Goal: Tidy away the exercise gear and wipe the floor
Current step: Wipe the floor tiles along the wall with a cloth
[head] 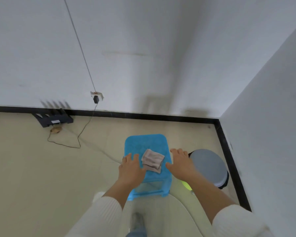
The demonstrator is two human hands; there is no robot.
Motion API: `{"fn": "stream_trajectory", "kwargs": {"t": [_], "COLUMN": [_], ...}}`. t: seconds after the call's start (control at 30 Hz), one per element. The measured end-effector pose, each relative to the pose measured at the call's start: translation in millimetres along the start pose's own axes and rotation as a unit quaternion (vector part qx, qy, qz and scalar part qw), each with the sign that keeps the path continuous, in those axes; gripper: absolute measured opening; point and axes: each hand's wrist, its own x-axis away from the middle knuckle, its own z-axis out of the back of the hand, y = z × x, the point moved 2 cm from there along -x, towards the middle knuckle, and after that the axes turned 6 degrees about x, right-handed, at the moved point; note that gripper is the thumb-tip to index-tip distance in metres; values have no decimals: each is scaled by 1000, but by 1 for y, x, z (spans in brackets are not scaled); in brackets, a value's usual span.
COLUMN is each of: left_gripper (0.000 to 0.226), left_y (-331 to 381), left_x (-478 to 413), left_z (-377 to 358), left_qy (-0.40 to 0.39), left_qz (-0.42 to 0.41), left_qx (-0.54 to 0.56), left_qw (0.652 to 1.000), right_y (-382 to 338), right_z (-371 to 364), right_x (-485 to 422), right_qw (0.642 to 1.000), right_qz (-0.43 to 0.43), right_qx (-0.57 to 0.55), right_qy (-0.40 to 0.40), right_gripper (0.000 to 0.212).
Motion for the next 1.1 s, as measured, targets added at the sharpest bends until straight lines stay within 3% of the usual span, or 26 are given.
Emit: {"fn": "stream_trajectory", "kwargs": {"t": [0.37,0.57,0.63,0.8,0.93,1.1], "left_gripper": [64,74,75,77,70,70], "left_y": [-77,-107,-109,-113,-107,-99], "left_x": [-131,-149,-150,-158,-148,-77], "left_z": [-126,-174,-179,-177,-152,-119], "left_qy": [-70,-52,-42,-95,-153,-92], "left_qz": [23,-12,-5,-1,18,69], "left_qx": [-15,-91,-89,-106,-111,-43], "left_qw": [997,994,995,990,982,992], "right_y": [28,35,34,26,6,-31], "right_z": [-135,-186,-197,-198,-177,-123], "right_x": [-139,-185,-189,-189,-172,-124], "right_qw": [998,998,997,995,986,961], "right_qz": [-16,-49,-60,-58,-41,-6], "right_qx": [-16,-23,-25,-78,-162,-277], "right_qy": [-60,-43,-30,15,7,6], "right_gripper": [41,67,60,15,26,28]}}
